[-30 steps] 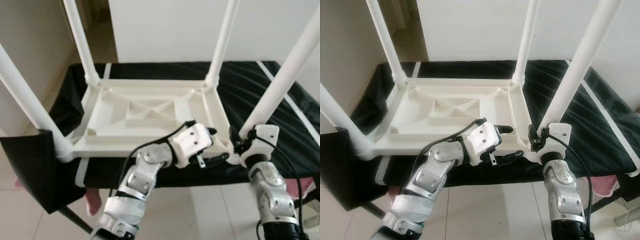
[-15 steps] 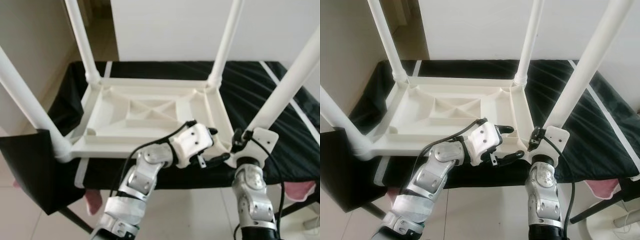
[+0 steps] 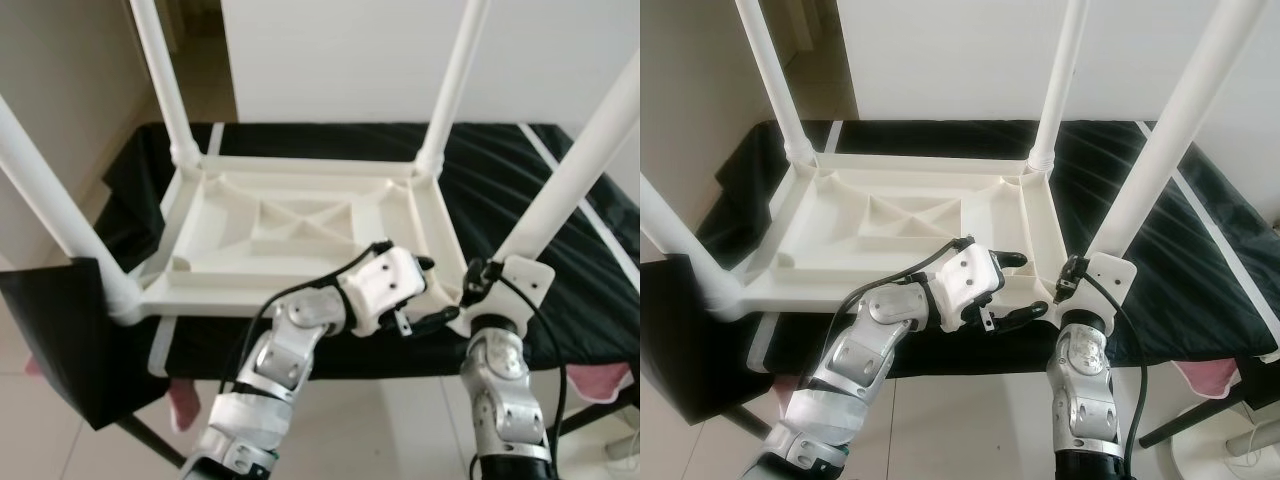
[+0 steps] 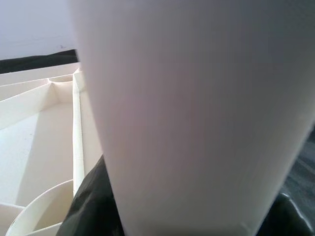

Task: Building children table

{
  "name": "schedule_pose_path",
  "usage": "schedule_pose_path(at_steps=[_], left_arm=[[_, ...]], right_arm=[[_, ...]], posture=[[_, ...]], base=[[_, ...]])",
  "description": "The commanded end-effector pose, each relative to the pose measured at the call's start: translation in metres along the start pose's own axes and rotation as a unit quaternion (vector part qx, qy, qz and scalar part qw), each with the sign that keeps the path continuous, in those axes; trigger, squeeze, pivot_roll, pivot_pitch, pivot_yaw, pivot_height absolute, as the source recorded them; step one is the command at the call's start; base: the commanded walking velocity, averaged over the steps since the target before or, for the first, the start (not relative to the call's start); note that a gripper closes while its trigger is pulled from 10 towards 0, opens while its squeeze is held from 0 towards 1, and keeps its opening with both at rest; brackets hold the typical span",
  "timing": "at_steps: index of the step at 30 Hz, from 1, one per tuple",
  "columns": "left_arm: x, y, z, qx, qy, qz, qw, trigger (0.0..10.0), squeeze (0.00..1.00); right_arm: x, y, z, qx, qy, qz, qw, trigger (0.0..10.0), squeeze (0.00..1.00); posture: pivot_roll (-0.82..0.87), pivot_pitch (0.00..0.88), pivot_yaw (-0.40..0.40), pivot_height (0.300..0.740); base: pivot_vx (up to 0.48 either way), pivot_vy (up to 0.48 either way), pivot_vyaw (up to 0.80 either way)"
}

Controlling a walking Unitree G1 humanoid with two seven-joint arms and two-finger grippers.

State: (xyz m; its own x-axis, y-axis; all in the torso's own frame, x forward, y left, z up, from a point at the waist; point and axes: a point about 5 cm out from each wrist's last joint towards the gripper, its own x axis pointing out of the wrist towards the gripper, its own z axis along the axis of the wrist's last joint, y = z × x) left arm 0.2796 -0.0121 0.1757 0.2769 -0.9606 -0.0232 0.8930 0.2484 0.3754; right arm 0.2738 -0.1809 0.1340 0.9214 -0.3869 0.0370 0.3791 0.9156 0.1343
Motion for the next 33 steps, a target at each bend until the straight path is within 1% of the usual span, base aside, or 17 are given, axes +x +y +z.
schedule_pose_path(at_steps=[1,9,10,11,12,15,16,19,20,22,24,28,29,30,31,32,33], left_arm=[[0.0,0.004,0.0,-0.004,-0.001,0.061,0.998,10.0,0.0],[0.001,0.004,0.001,-0.003,-0.003,0.057,0.998,10.0,0.0],[0.002,0.004,0.001,-0.002,-0.004,0.056,0.998,10.0,0.0],[0.002,0.004,0.001,-0.002,-0.004,0.056,0.998,10.0,0.0],[0.002,0.004,0.001,-0.002,-0.004,0.056,0.998,10.0,0.0],[0.002,0.004,0.002,-0.002,-0.004,0.056,0.998,10.0,0.0],[0.003,0.004,0.001,-0.002,-0.005,0.055,0.998,10.0,0.0],[0.003,0.004,0.002,-0.002,-0.005,0.054,0.999,10.0,0.0],[0.004,0.004,0.002,-0.002,-0.005,0.054,0.999,10.0,0.0],[0.004,0.004,0.002,-0.002,-0.005,0.053,0.999,10.0,0.0],[0.004,0.004,0.001,-0.001,-0.004,0.052,0.999,10.0,0.0],[0.003,0.003,0.0,-0.001,-0.003,0.052,0.999,10.0,0.0],[0.002,0.004,-0.001,0.0,-0.001,0.053,0.999,10.0,0.0],[0.002,0.004,-0.001,0.0,-0.001,0.053,0.999,10.0,0.0],[0.002,0.005,-0.001,0.0,0.0,0.055,0.998,10.0,0.0],[0.002,0.006,0.0,0.0,0.0,0.056,0.998,10.0,0.0],[0.002,0.006,0.0,0.0,0.0,0.056,0.998,10.0,0.0]], right_arm=[[-0.008,0.003,-0.018,0.02,0.05,-0.006,0.999,10.0,0.0],[-0.008,0.004,-0.016,0.022,0.045,-0.003,0.999,10.0,0.0],[-0.008,0.004,-0.015,0.023,0.044,-0.001,0.999,10.0,0.44],[-0.008,0.004,-0.015,0.023,0.044,-0.001,0.999,10.0,0.44],[-0.008,0.004,-0.014,0.025,0.04,0.004,0.999,10.0,1.0],[-0.008,0.005,-0.011,0.027,0.028,0.013,0.999,10.0,1.0],[-0.008,0.004,-0.007,0.029,0.017,0.023,0.999,10.0,1.0],[-0.006,0.004,-0.005,0.036,0.023,0.067,0.997,10.0,1.0],[-0.003,0.002,-0.002,0.032,0.019,0.086,0.996,10.0,0.0],[-0.002,0.0,0.0,0.027,0.015,0.098,0.995,10.0,0.0],[0.003,-0.008,0.004,0.014,0.011,0.126,0.992,10.0,0.0],[0.01,-0.019,0.01,-0.009,0.003,0.154,0.988,10.0,0.0],[0.014,-0.024,0.017,-0.043,-0.005,0.208,0.977,10.0,0.0],[0.014,-0.024,0.017,-0.043,-0.005,0.208,0.977,10.0,0.0],[0.017,-0.026,0.021,-0.068,-0.008,0.251,0.966,10.0,0.0],[0.018,-0.027,0.022,-0.075,-0.004,0.271,0.96,10.0,0.0],[0.018,-0.027,0.022,-0.075,-0.004,0.271,0.96,10.0,0.0]], posture=[[-0.07,0.008,-0.013,0.74],[-0.08,0.0,-0.01,0.74],[-0.08,0.0,-0.011,0.74],[-0.08,0.0,-0.011,0.74],[-0.08,0.0,-0.011,0.74],[-0.08,0.0,-0.011,0.74],[-0.09,0.0,-0.009,0.74],[-0.09,0.0,-0.009,0.74],[-0.09,0.0,-0.01,0.74],[-0.09,0.0,-0.01,0.74],[-0.09,0.0,-0.011,0.74],[-0.09,0.0,-0.012,0.74],[-0.09,0.0,-0.011,0.74],[-0.09,0.0,-0.011,0.74],[-0.09,0.0,-0.01,0.74],[-0.09,0.0,-0.01,0.74],[-0.09,0.0,-0.01,0.74]], base=[[0.0,0.0,0.0],[0.0,0.0,0.0],[0.0,0.0,0.0],[0.0,0.0,0.0],[0.0,0.0,0.0],[0.0,0.0,0.0],[0.0,0.0,0.0],[0.0,0.0,0.0],[0.0,0.0,0.0],[0.0,0.0,0.0],[0.0,0.0,0.0],[0.0,0.0,0.0],[0.0,0.0,0.0],[0.0,0.0,0.0],[0.0,0.0,0.0],[0.0,0.0,0.0],[0.0,0.0,0.0]])
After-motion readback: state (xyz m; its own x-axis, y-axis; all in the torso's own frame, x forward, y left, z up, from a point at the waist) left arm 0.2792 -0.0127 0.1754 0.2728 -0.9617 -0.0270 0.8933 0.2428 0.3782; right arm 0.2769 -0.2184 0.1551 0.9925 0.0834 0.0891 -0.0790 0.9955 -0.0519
